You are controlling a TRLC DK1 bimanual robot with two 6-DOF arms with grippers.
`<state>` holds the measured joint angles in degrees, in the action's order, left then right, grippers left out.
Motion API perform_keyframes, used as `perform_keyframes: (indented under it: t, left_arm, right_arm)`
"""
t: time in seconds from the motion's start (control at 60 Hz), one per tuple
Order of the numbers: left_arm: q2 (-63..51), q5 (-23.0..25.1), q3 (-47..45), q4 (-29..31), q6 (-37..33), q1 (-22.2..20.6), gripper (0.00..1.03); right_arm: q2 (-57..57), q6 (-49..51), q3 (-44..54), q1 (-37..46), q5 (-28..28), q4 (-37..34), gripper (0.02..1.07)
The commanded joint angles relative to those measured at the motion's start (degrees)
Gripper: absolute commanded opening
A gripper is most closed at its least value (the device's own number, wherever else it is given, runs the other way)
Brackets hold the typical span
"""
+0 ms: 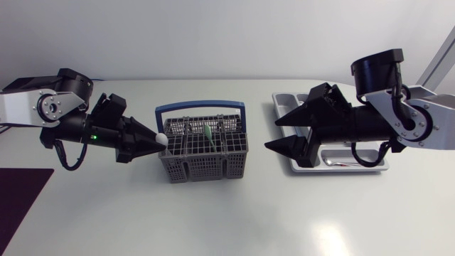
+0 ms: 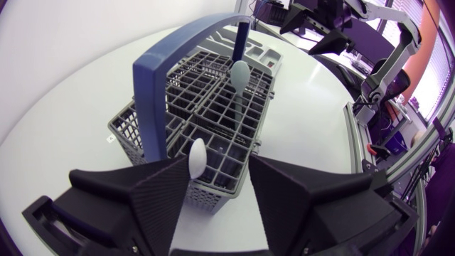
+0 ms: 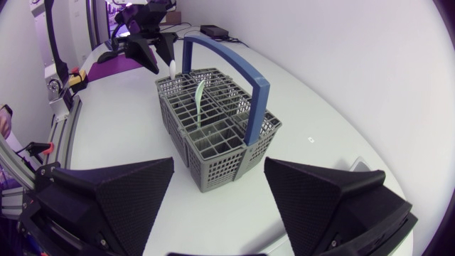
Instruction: Unload the cutlery basket into the drawer organizer.
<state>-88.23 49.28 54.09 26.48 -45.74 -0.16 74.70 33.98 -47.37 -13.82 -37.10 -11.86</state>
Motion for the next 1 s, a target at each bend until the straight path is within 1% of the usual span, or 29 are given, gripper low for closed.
perform_keyframes:
  t: [0.0,0.067,0.117,0.183,0.2,0.55,0.767,0.867,0.983]
  left_arm:
    - [-1.69,1.0,1.81,-0.38,-1.81,-0.45,0.35]
    - [-1.95,1.0,1.99,-0.46,-1.81,-0.54,0.23]
    - [-2.13,1.0,2.08,-0.46,-1.81,-0.63,0.19]
    - [-2.48,1.0,2.25,-0.46,-1.81,-0.71,0.1]
    - [-2.57,1.0,2.34,-0.46,-1.81,-0.71,0.09]
    - [-2.13,1.0,2.34,-0.46,-1.9,-1.42,0.06]
    - [0.51,1.35,2.78,0.15,0.47,-1.15,0.05]
    - [0.86,1.79,3.31,0.5,1.7,-0.54,0.04]
    - [0.33,3.72,5.24,3.05,2.41,0.87,0.04]
  right_arm:
    - [0.89,1.0,1.06,0.55,-0.6,-0.45,0.94]
    - [0.89,1.0,1.23,0.9,-1.04,-0.45,0.94]
    - [0.89,1.18,1.32,0.99,-1.13,-0.45,0.94]
    - [0.71,1.36,1.67,0.99,-1.13,-0.45,0.94]
    - [0.71,1.36,1.76,0.99,-1.13,-0.45,0.94]
    - [-0.25,1.53,2.55,1.61,-1.57,-0.54,0.94]
    - [-0.96,1.62,2.73,1.61,-1.57,-0.62,0.94]
    - [-1.48,1.62,3.08,1.61,-1.57,-0.62,0.94]
    - [-2.01,1.53,3.52,1.52,-1.57,-0.71,0.94]
